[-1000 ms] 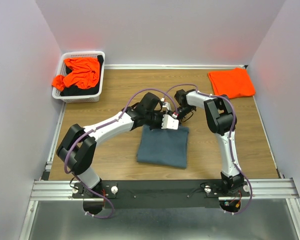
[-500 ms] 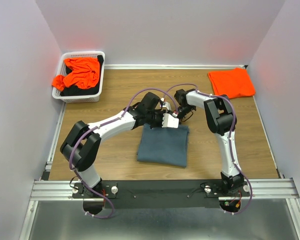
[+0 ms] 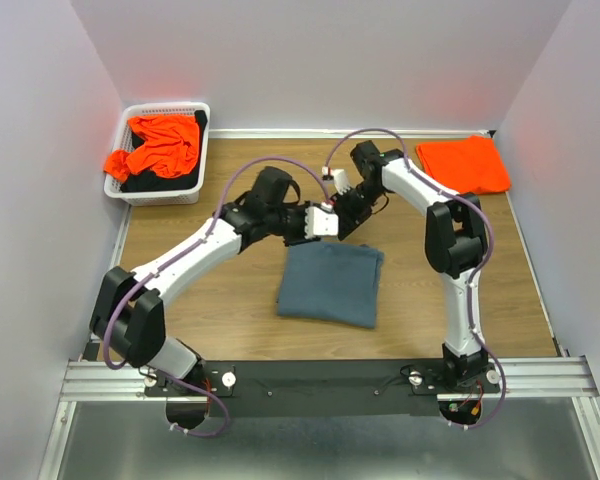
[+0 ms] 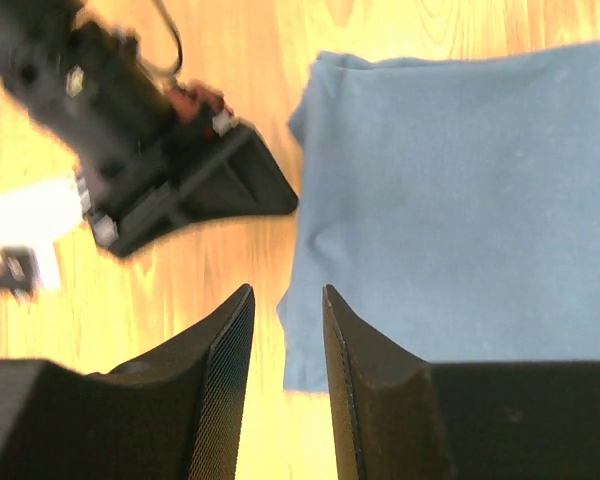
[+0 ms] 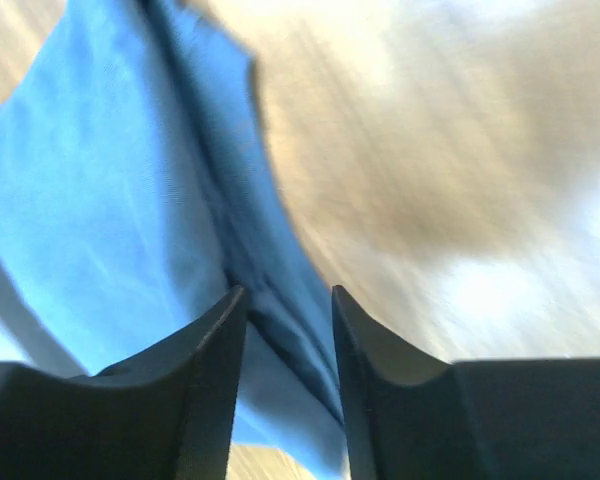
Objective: Fold and stack the t-shirts
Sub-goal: Fold the tshirt
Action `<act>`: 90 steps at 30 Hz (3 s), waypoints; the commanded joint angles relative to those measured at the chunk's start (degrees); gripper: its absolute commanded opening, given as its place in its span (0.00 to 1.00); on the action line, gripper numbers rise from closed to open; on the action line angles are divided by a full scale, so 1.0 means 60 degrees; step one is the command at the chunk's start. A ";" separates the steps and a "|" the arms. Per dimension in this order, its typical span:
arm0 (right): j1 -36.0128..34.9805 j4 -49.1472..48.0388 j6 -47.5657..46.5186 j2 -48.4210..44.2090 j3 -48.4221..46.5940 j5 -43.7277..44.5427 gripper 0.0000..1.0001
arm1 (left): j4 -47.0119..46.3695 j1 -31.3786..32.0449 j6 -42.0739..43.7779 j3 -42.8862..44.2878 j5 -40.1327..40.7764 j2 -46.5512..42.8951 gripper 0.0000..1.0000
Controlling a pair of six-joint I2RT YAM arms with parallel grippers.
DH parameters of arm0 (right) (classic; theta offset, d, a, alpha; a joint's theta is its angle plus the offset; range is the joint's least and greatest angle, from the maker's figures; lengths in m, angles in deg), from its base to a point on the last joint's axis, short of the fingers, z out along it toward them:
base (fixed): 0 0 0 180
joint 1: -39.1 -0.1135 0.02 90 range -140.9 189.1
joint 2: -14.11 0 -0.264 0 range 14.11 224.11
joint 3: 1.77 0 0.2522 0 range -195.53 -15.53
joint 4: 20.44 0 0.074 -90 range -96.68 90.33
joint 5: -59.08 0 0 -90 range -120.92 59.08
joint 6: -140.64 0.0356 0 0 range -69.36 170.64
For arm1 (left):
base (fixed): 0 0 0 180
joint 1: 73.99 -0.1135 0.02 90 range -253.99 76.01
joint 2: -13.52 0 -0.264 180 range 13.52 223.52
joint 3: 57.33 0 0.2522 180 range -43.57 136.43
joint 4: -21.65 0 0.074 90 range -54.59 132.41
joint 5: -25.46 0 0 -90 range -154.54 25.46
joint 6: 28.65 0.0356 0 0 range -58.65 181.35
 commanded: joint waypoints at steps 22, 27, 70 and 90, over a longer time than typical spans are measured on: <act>0.1073 0.1340 -0.0960 -0.1831 0.1630 0.0099 0.63 | 0.0277 -0.2668 -0.3976 0.0932 -0.4136 0.3457 0.40; 0.1073 0.1164 -0.1004 -0.1625 0.1850 -0.0149 0.63 | -0.0118 -0.2814 -0.4488 0.0976 -0.3800 0.4290 0.38; 0.1395 0.2073 -0.1237 -0.2330 0.1293 0.2691 0.01 | -0.1085 -0.2873 -0.5705 0.0830 -0.2261 0.5230 0.23; 0.1644 -0.0989 -0.0214 -0.0043 0.1148 0.3791 0.01 | -0.1086 -0.3078 -0.5661 0.1034 -0.1982 0.5055 0.18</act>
